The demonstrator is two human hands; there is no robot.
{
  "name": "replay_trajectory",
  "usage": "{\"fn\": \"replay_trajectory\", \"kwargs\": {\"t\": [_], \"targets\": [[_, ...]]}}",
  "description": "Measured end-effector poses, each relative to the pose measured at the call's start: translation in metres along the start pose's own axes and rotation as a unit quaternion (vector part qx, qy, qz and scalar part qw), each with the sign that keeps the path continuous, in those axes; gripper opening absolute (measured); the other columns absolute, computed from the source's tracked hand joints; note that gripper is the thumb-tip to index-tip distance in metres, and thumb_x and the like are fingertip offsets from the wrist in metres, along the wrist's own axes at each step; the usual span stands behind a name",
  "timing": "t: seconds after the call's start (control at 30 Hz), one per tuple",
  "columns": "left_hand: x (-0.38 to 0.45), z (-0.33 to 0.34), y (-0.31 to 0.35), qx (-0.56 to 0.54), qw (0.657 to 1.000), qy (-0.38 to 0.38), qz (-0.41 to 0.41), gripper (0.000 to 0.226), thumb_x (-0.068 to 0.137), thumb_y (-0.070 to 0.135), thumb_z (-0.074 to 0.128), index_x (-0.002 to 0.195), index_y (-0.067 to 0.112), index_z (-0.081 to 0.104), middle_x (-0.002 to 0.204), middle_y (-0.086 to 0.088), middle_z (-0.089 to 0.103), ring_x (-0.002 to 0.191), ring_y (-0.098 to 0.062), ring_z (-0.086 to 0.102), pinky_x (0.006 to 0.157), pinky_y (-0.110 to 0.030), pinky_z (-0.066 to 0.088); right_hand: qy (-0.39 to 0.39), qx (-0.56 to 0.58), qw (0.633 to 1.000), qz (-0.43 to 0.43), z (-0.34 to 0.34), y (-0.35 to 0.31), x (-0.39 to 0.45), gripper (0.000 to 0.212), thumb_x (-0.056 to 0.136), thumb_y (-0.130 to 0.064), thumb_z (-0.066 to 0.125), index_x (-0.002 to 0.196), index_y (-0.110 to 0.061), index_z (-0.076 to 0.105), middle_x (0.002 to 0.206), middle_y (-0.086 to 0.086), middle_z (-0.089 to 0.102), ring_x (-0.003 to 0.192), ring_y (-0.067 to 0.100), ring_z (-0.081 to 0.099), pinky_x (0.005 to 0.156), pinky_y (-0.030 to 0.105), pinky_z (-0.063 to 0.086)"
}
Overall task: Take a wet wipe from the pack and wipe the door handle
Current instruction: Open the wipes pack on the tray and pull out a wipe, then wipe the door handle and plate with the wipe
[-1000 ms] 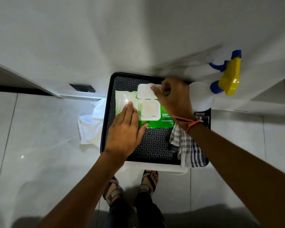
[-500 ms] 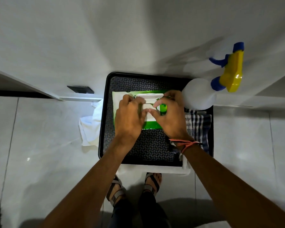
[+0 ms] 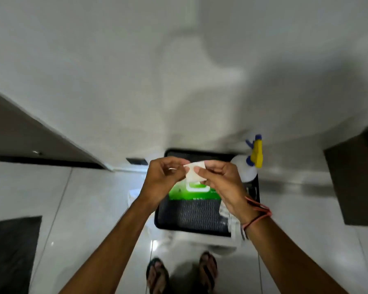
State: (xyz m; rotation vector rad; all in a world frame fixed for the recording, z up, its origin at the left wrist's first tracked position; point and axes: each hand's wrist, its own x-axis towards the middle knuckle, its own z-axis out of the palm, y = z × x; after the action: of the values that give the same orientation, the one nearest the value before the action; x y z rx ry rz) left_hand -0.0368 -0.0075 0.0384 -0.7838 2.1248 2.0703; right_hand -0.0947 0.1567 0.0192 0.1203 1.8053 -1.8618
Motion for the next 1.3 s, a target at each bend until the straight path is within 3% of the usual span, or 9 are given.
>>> {"fn": "replay_trajectory", "kwargs": {"t": [0.13, 0.23, 0.57, 0.77, 0.93, 1.03, 1.13, 1.2, 1.3], "targets": [[-0.044, -0.067, 0.124, -0.04, 0.996, 0.005, 0.078, 0.01, 0.093, -0.001, 0.071, 0.101, -0.001, 0.078, 0.091, -0.013, 0.072, 0.077, -0.017, 0.074, 0.066, -0.022, 0.065, -0.101, 0.057, 0.992, -0.044, 0.054, -0.129, -0.033, 0.017, 0.087, -0.003, 0.073, 0.076, -0.014, 0.079, 0.086, 0.009, 0.078, 0.087, 0.026, 0.073, 0.087, 0.046, 0.059], [-0.081, -0.115, 0.199, -0.052, 0.989, 0.041, 0.131, 0.01, 0.09, 0.001, 0.075, 0.098, 0.005, 0.08, 0.088, -0.01, 0.076, 0.077, -0.019, 0.075, 0.066, -0.022, 0.065, -0.171, 0.082, 0.979, -0.077, 0.102, -0.206, -0.057, 0.002, 0.078, -0.017, 0.078, 0.075, -0.017, 0.078, 0.088, 0.006, 0.079, 0.086, 0.021, 0.074, 0.086, 0.037, 0.06], [-0.176, -0.317, 0.341, -0.056, 0.951, 0.121, 0.279, 0.01, 0.087, -0.003, 0.077, 0.094, 0.003, 0.079, 0.073, -0.003, 0.076, 0.069, -0.012, 0.072, 0.065, -0.021, 0.065, -0.285, 0.063, 0.946, -0.143, 0.309, -0.356, -0.129, 0.031, 0.069, -0.012, 0.084, 0.099, -0.006, 0.08, 0.103, 0.017, 0.08, 0.096, 0.026, 0.077, 0.075, 0.026, 0.061], [-0.173, -0.449, 0.348, -0.001, 0.936, 0.166, 0.312, 0.003, 0.089, 0.002, 0.078, 0.092, 0.004, 0.079, 0.072, -0.006, 0.074, 0.067, -0.015, 0.071, 0.066, -0.028, 0.065, -0.243, 0.062, 0.953, -0.171, 0.441, -0.359, -0.123, 0.014, 0.077, 0.001, 0.08, 0.086, -0.009, 0.082, 0.093, 0.017, 0.081, 0.089, 0.028, 0.079, 0.07, 0.027, 0.062], [-0.159, -0.56, 0.367, 0.147, 0.861, 0.325, 0.362, 0.006, 0.092, 0.015, 0.077, 0.088, 0.019, 0.077, 0.077, 0.008, 0.074, 0.072, -0.007, 0.068, 0.067, -0.015, 0.053, -0.06, -0.038, 0.949, -0.308, 0.528, -0.344, -0.105, 0.02, 0.077, 0.006, 0.081, 0.075, -0.014, 0.08, 0.084, 0.005, 0.083, 0.082, 0.017, 0.079, 0.072, 0.021, 0.06], [-0.141, -0.617, 0.395, 0.279, 0.785, 0.362, 0.418, 0.02, 0.097, 0.026, 0.072, 0.114, 0.014, 0.072, 0.107, 0.0, 0.072, 0.098, -0.014, 0.068, 0.088, -0.028, 0.056, 0.082, -0.073, 0.899, -0.424, 0.575, -0.34, -0.09, 0.028, 0.078, 0.006, 0.08, 0.08, -0.022, 0.079, 0.091, -0.001, 0.082, 0.085, 0.002, 0.076, 0.073, 0.01, 0.057], [-0.12, -0.641, 0.434, 0.383, 0.706, 0.385, 0.455, 0.038, 0.102, 0.032, 0.063, 0.135, 0.012, 0.063, 0.132, -0.008, 0.061, 0.122, -0.024, 0.058, 0.103, -0.043, 0.053, 0.172, -0.219, 0.763, -0.584, 0.598, -0.343, -0.066, 0.027, 0.074, 0.007, 0.081, 0.096, -0.009, 0.081, 0.104, 0.007, 0.081, 0.095, 0.012, 0.076, 0.087, 0.03, 0.062], [-0.103, -0.65, 0.46, 0.423, 0.665, 0.397, 0.471, 0.044, 0.104, 0.034, 0.06, 0.141, 0.01, 0.059, 0.142, -0.015, 0.056, 0.131, -0.03, 0.054, 0.107, -0.049, 0.051, 0.184, -0.318, 0.67, -0.645, 0.61, -0.342, -0.047, 0.031, 0.069, 0.006, 0.085, 0.099, -0.002, 0.081, 0.108, 0.012, 0.08, 0.1, 0.023, 0.075, 0.091, 0.04, 0.06], [-0.081, -0.657, 0.487, 0.443, 0.617, 0.423, 0.494, 0.046, 0.105, 0.034, 0.057, 0.142, 0.007, 0.057, 0.148, -0.022, 0.052, 0.136, -0.036, 0.053, 0.11, -0.052, 0.05, 0.161, -0.413, 0.609, -0.658, 0.614, -0.333, -0.018, 0.04, 0.062, 0.0, 0.092, 0.101, -0.001, 0.08, 0.111, 0.015, 0.079, 0.102, 0.028, 0.076, 0.093, 0.046, 0.058]]}}
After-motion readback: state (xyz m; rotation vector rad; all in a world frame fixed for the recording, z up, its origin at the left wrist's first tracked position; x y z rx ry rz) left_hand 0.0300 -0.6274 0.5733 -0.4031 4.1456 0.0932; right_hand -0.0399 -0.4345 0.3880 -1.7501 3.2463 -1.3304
